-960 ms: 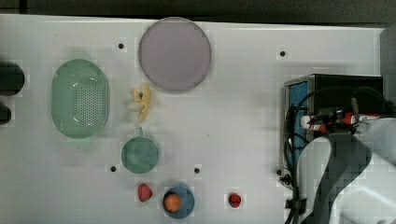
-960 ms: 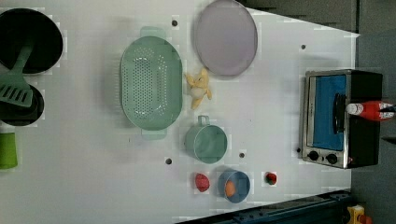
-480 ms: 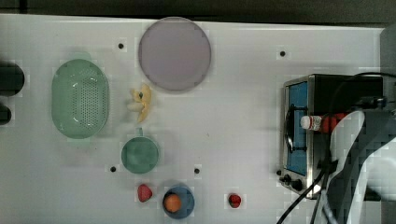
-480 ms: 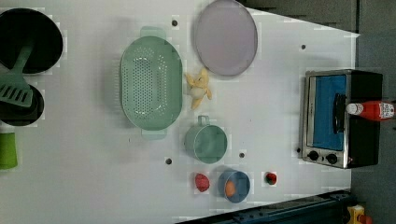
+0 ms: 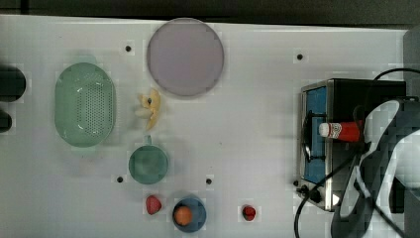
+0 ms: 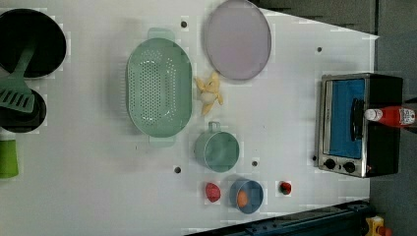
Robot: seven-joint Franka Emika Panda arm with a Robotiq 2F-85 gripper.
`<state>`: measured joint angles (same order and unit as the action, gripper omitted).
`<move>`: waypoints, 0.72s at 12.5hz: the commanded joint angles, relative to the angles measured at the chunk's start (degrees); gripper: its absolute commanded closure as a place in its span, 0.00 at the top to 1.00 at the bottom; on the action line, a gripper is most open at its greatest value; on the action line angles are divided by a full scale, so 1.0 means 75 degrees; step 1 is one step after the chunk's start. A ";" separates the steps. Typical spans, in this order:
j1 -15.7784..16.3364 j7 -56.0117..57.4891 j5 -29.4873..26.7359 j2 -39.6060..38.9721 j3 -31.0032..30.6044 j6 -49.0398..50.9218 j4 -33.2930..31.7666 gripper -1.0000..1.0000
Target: Pick Ketchup from oven and place it on table.
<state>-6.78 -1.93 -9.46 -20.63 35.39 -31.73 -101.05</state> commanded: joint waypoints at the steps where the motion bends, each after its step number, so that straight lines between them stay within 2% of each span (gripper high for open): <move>1: -0.0228 0.0217 -0.0096 -0.0381 0.0042 -0.0301 0.0110 1.00; 6: -0.0318 0.0211 -0.0376 -0.0677 0.0047 -0.0301 0.0065 1.00; 7: -0.0324 0.0211 -0.0379 -0.0688 0.0042 -0.0308 0.0042 0.96; 9: -0.0325 0.0212 -0.0392 -0.0696 0.0036 -0.0330 0.0013 0.71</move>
<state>-9.39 -1.67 -12.90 -26.63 35.59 -34.58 -101.11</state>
